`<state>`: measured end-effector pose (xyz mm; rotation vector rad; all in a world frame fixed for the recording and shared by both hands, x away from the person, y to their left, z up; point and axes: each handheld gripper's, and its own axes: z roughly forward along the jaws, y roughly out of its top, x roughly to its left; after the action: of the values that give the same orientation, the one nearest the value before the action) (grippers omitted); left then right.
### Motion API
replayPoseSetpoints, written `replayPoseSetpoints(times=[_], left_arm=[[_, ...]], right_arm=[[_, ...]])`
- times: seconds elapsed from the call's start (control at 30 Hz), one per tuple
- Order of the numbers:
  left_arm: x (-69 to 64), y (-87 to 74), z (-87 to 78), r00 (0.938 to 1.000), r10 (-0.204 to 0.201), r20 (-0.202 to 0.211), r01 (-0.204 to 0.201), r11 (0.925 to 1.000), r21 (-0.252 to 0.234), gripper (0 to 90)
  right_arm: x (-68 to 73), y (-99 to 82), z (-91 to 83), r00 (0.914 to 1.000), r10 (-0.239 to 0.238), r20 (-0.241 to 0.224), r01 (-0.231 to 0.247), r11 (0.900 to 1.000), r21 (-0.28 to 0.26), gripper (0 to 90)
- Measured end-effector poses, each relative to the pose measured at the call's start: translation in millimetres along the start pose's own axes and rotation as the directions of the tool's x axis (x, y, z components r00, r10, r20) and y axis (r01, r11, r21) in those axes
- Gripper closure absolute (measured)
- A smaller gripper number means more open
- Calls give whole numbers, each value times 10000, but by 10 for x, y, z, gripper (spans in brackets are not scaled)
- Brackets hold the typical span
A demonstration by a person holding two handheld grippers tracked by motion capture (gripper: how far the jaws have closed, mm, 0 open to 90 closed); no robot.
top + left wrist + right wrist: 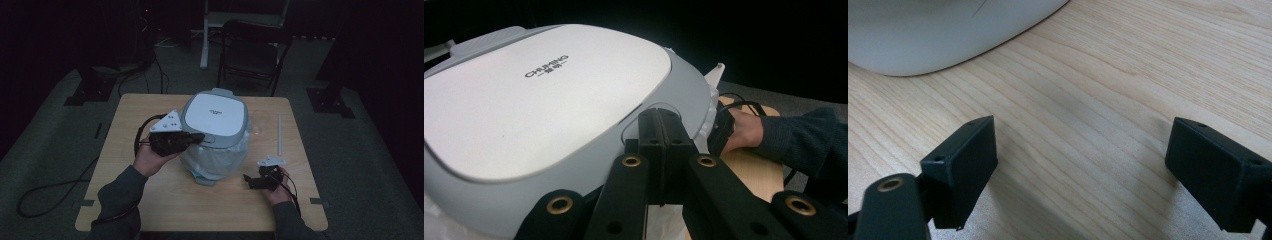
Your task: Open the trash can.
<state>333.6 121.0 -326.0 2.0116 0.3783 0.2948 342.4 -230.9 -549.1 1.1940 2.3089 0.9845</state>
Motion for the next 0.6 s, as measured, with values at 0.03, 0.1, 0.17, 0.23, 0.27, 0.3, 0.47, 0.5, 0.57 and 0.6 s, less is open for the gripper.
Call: replayPoseSetpoints(times=[0.03,0.1,0.17,0.23,0.27,0.3,0.47,0.5,0.57,0.6], left_arm=[[3,7,8,10000,6,-6,-6,10000,0,900],[10,22,23,10000,40,-20,-40,10000,7,900],[12,38,37,10000,44,-85,-44,10000,-22,900],[12,53,53,9999,91,-97,-91,10000,1,900],[7,57,66,9999,107,-123,-106,9999,38,900],[5,57,76,9999,109,-95,-109,9999,12,900],[-3,57,88,9997,209,-111,-209,9998,19,900],[-5,57,89,9997,210,-112,-210,9998,21,900],[-6,63,91,9996,211,-184,-210,9998,48,900],[-7,66,93,9995,221,-217,-220,9997,69,900]], right_arm=[[0,0,0,10000,4,-2,-4,10000,-1,124],[0,0,0,10000,6,4,-6,10000,-1,124],[0,0,0,10000,6,3,-6,10000,1,124],[0,0,0,10000,8,-1,-8,10000,-1,124],[1,0,0,10000,10,4,-10,10000,0,124],[0,0,0,10000,7,3,-7,10000,-1,124],[0,0,0,10000,8,3,-8,10000,0,124],[0,0,0,10000,7,3,-7,10000,0,124],[1,0,0,10000,8,3,-8,10000,0,124],[1,0,0,10000,6,4,-6,10000,-2,124]])
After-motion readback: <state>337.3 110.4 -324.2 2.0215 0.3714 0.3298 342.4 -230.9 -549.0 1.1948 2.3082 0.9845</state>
